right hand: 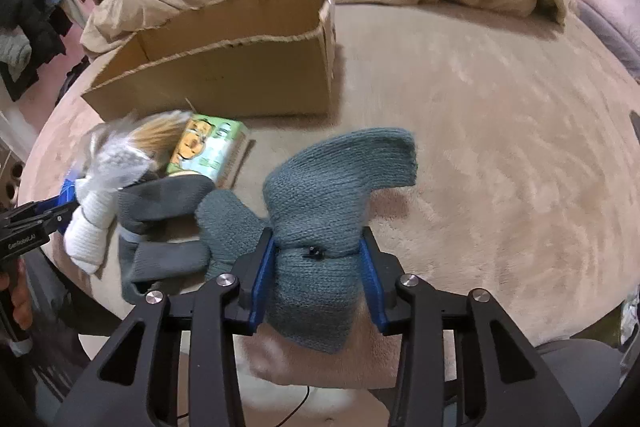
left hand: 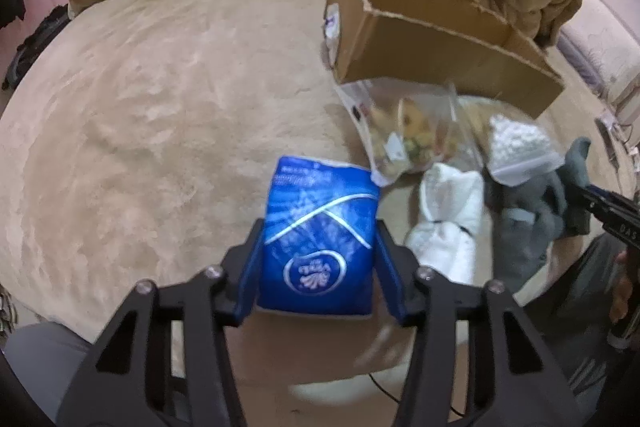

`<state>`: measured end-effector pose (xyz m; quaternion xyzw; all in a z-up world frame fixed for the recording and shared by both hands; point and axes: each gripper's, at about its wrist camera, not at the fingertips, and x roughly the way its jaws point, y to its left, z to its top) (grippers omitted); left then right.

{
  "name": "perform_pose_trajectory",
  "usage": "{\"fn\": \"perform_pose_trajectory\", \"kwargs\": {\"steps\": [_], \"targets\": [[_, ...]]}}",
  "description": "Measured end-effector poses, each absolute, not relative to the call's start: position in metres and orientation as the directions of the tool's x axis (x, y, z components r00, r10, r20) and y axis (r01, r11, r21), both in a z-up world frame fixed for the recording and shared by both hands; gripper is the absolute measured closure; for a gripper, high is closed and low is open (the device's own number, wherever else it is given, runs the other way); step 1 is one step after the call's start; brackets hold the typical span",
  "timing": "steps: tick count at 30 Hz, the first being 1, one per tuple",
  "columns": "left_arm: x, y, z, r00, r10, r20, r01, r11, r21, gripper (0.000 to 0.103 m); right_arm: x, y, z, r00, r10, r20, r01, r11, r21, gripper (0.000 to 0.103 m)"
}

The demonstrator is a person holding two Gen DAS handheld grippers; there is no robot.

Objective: Organize objects
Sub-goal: 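Carry the tissue pack and grey sock into the cardboard box and open both grippers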

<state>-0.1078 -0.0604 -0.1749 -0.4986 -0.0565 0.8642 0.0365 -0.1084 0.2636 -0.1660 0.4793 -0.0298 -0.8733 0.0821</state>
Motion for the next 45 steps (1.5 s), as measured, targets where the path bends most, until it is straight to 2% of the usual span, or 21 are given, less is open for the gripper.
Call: {"fn": "perform_pose_trajectory", "kwargs": {"steps": [7, 12, 19, 25, 33, 45], "targets": [[-0.089, -0.053, -0.142, -0.547, 0.141, -0.825, -0.014, -0.987, -0.159, 0.055, -0.096, 0.262, -0.130, -0.586, -0.165, -0.794, 0.125, -0.986, 0.113, 0.062], [-0.084, -0.045, -0.097, -0.607, 0.166, -0.777, -0.029, -0.982, -0.188, 0.055, -0.095, 0.258, -0.102, -0.625, -0.174, -0.761, 0.139, -0.984, 0.111, 0.062], [-0.100, -0.031, -0.042, -0.672, 0.198, -0.713, -0.082, -0.978, -0.194, 0.055, -0.096, 0.256, -0.062, -0.680, -0.197, -0.706, 0.159, -0.980, 0.120, 0.062], [-0.128, -0.011, -0.020, -0.685, 0.230, -0.692, -0.129, -0.972, -0.195, 0.055, -0.113, 0.252, -0.034, -0.726, -0.217, -0.653, 0.185, -0.975, 0.119, 0.062], [-0.177, 0.023, -0.022, -0.684, 0.260, -0.682, -0.179, -0.966, -0.189, 0.055, -0.166, 0.240, -0.035, -0.741, -0.239, -0.628, 0.211, -0.970, 0.121, 0.062], [-0.255, 0.048, -0.091, -0.601, 0.276, -0.750, -0.158, -0.961, -0.227, 0.055, -0.232, 0.230, -0.084, -0.684, -0.260, -0.682, 0.232, -0.963, 0.135, 0.062]]}}
